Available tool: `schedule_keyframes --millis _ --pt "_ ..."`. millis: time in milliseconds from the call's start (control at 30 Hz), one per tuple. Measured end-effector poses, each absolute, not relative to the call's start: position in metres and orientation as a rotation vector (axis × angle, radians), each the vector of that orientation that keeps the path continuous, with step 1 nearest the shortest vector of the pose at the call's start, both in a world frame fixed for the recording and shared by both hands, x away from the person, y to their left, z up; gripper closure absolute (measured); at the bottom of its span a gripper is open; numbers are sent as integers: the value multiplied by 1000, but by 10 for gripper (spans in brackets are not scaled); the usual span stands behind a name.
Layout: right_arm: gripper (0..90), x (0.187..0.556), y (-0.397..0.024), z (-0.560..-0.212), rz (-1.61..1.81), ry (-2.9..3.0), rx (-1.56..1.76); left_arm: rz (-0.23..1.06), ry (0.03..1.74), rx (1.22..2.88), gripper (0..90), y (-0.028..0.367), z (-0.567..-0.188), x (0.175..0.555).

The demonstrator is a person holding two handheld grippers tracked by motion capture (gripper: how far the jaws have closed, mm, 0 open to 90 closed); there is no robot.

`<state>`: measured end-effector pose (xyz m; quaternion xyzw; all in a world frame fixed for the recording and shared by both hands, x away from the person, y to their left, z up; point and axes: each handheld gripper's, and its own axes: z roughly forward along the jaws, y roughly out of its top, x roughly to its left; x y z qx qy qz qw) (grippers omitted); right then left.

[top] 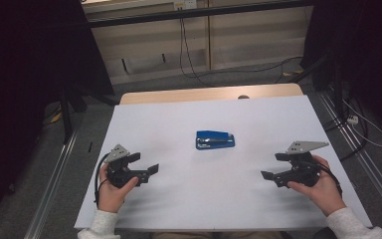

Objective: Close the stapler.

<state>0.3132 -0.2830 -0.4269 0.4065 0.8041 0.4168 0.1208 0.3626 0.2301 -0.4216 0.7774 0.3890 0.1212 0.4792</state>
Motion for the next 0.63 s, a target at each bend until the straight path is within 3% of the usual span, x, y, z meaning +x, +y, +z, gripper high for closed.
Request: schedule_keyframes --millis 633 --pt "120 313 -282 -427 1216 2356 1174 312 956 1908 91 257 -426 340"
